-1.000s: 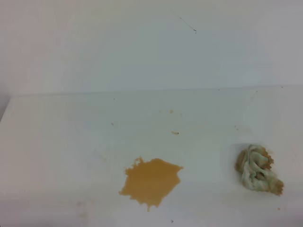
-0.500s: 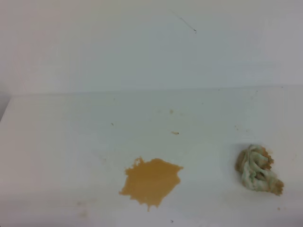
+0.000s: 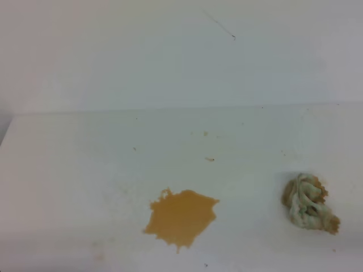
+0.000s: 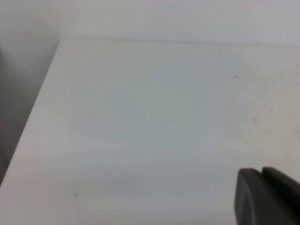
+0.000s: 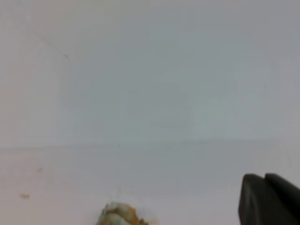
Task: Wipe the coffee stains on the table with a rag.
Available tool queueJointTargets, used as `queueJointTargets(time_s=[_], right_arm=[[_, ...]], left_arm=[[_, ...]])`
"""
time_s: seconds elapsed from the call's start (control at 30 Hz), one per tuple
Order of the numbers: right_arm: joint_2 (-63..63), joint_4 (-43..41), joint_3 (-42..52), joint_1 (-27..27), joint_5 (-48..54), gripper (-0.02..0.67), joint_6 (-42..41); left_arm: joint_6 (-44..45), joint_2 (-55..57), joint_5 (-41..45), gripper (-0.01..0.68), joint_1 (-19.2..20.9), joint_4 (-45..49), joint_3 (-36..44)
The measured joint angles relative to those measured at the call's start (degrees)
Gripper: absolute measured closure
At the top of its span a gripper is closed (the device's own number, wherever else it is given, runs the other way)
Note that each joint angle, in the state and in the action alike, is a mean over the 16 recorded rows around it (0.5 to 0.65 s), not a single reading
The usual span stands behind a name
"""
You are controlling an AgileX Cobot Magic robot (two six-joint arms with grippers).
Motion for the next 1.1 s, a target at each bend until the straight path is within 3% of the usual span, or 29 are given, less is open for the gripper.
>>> queueJointTargets(time_s=[0.33,0.53,0.7,0.87,1.1], right_arm=[[0.0,0.0,-0.2,0.0,-17.6,0.652,1.7],[0.0,-0.6,-3.8,0.0,-20.2,0.652,3.0],[2.0,-1.2,-10.2,0.0,-13.7,0.652,4.1],[8.1,-0.6,-18.8,0.0,0.3,0.652,4.1],[22.2,4.6,-29.0,0.1,17.3,0.652,-2.0]], left_arm=[[0.0,-0.1,0.0,0.672,0.0,0.0,0.0],[0.0,0.0,0.0,0.672,0.0,0.0,0.0],[0.0,0.1,0.0,0.672,0.0,0.0,-0.1],[0.0,0.1,0.0,0.672,0.0,0.0,-0.4],[0.0,0.1,0.0,0.672,0.0,0.0,-0.4]])
